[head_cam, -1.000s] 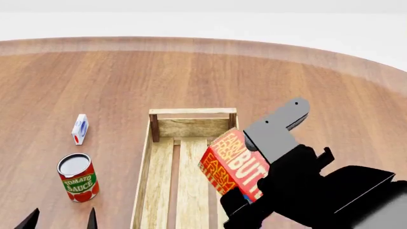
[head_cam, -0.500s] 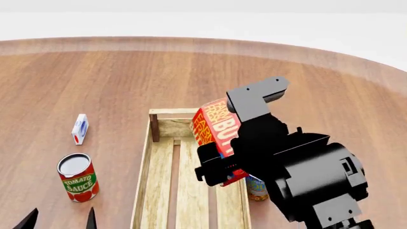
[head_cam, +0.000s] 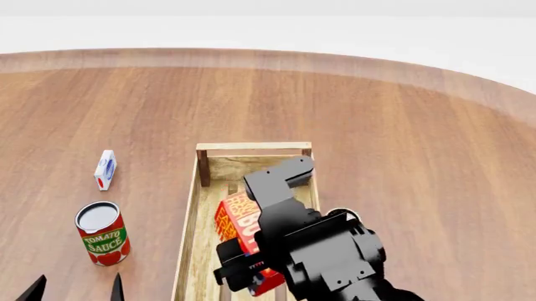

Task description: Pick up the butter and put it in the tray.

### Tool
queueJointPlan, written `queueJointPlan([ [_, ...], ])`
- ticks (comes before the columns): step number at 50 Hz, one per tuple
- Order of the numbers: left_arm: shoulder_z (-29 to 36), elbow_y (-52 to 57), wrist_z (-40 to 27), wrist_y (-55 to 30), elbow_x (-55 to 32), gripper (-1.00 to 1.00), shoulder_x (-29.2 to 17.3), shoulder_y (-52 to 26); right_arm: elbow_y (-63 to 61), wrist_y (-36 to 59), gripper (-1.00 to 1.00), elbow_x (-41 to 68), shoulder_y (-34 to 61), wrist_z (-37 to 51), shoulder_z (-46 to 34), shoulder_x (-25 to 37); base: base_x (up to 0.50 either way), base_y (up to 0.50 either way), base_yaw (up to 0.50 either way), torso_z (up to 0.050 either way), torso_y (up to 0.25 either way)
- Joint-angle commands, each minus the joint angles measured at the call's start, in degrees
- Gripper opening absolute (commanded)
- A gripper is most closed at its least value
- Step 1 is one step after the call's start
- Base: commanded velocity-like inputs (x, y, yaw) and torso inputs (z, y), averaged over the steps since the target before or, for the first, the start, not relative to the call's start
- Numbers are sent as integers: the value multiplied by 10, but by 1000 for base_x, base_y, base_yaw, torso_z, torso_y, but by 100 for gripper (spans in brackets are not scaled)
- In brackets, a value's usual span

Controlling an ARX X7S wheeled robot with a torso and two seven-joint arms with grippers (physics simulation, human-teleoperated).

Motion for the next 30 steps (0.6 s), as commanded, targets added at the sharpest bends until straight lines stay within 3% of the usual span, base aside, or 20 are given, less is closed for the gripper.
queueJointPlan([
  [1, 1, 11, -4, -4, -2, 100, -3, 1, 37, -45, -100, 135, 8, 7, -197, -15, 0, 0, 0, 0, 0],
  [10, 2, 13, -5, -6, -5, 100, -5, -2, 38, -39, -100, 159, 7, 12, -234, -15, 0, 0, 0, 0, 1],
  [30, 7, 13, -7, -3, -6, 100, -7, 2, 35, -14, -100, 129, -7, -1, -234, -15, 0, 0, 0, 0, 0],
])
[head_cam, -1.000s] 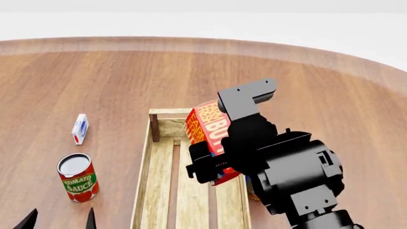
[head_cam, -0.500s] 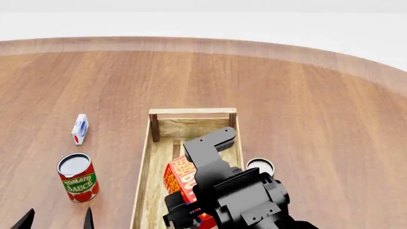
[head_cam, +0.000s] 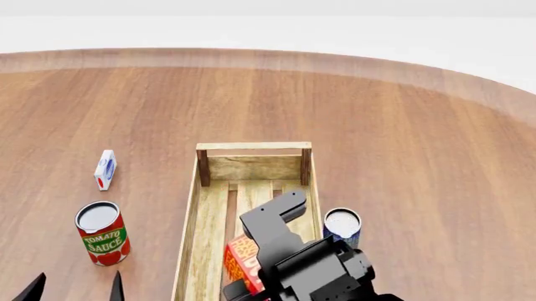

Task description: Pick up the butter and put it in the tray.

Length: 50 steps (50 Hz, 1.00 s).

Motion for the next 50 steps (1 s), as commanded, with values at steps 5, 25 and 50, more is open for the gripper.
queueJointPlan([
  [5, 2, 3, -2, 4, -2, 100, -3, 5, -12, 3, 100, -36, -1, -28, -11, 0, 0, 0, 0, 0, 0],
  [25, 1, 0, -4, 4, -7, 100, -5, 0, -18, -1, 100, -29, 38, -46, 3, 0, 0, 0, 0, 1, 1],
  [50, 7, -2, -7, -2, -9, 100, -7, -6, -454, 119, 100, 90, 112, 162, 84, 226, 0, 0, 0, 0, 0],
])
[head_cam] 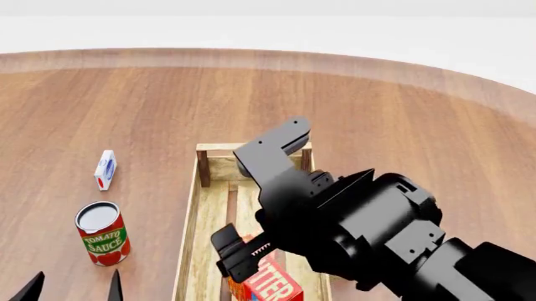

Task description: Pick up the butter and put it in the tray.

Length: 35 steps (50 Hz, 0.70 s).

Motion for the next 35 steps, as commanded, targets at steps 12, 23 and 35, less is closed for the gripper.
queueJointPlan([
  [12, -6, 18, -6, 3, -9, 100, -9, 10, -346, -453, 100, -215, -316, 320, 118, 197, 0, 0, 0, 0, 0],
  [23, -7, 27, -13, 3, -8, 100, -13, 14, -361, -567, 100, -402, -431, 462, 115, 218, 0, 0, 0, 0, 0],
  [35, -1, 30, -15, 2, -1, 100, -15, 8, -339, -661, 100, -440, -497, 490, 124, 226, 0, 0, 0, 0, 0],
])
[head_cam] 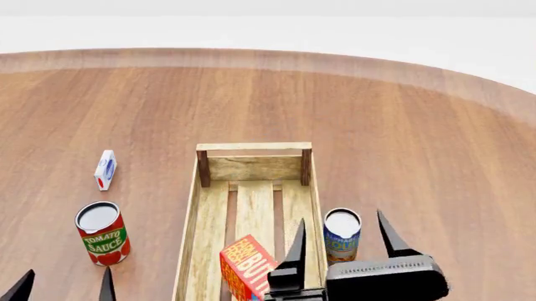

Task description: Pick up the butter and put it in the tray.

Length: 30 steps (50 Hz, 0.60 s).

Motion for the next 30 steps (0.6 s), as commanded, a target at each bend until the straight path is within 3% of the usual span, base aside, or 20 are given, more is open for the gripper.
queueJointPlan([
  [1, 3, 7, -4, 0, 4, 100, -3, -2, -6, -103, 100, -70, -79, 57, 9, 17, 0, 0, 0, 0, 0],
  [30, 6, 20, -12, 5, 11, 100, -11, 4, 9, -121, 100, -93, -112, 70, 6, 12, 0, 0, 0, 0, 0],
])
